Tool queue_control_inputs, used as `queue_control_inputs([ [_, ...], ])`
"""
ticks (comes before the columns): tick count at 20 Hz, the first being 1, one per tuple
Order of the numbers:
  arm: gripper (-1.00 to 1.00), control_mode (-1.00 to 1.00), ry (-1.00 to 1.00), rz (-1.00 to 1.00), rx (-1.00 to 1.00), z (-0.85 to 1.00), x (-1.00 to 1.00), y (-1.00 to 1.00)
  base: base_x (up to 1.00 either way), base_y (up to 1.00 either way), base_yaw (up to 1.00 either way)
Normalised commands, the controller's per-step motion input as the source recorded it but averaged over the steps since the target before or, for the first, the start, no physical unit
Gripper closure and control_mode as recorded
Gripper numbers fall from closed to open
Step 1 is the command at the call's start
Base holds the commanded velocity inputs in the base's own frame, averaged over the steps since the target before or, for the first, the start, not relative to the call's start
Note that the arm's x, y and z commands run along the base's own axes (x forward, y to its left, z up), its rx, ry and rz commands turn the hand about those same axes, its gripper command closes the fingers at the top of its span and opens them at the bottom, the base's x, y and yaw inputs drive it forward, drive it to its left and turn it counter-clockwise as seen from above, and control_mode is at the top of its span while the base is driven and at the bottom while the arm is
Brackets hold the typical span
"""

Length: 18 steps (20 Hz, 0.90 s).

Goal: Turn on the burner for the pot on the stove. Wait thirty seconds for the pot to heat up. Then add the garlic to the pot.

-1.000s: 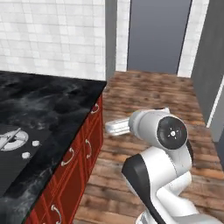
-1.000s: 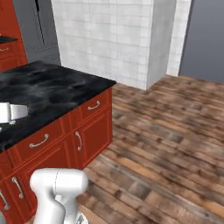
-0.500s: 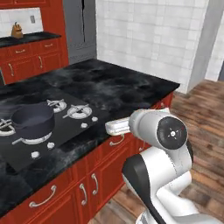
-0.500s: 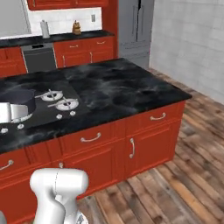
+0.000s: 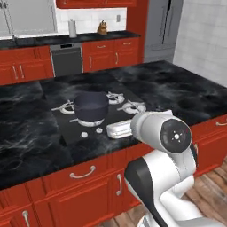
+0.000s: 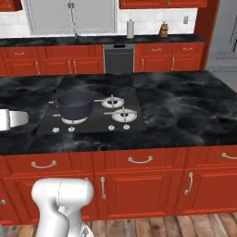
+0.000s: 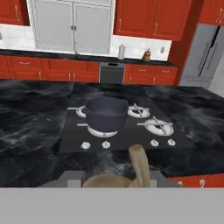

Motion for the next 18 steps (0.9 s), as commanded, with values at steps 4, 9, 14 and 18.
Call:
queue_control_inputs([
  [4, 1.0, 1.0, 0.0, 0.0, 0.0, 0.0, 0.0, 0.0, 0.37, -0.18, 0.42],
  [9, 1.0, 1.0, 0.0, 0.0, 0.0, 0.0, 0.0, 0.0, 0.14, -0.22, 0.33],
  [14, 1.0, 1.0, 0.0, 0.0, 0.0, 0.0, 0.0, 0.0, 0.19, -0.05, 0.03],
  [18, 1.0, 1.0, 0.0, 0.0, 0.0, 0.0, 0.0, 0.0, 0.01, -0.85, 0.17],
])
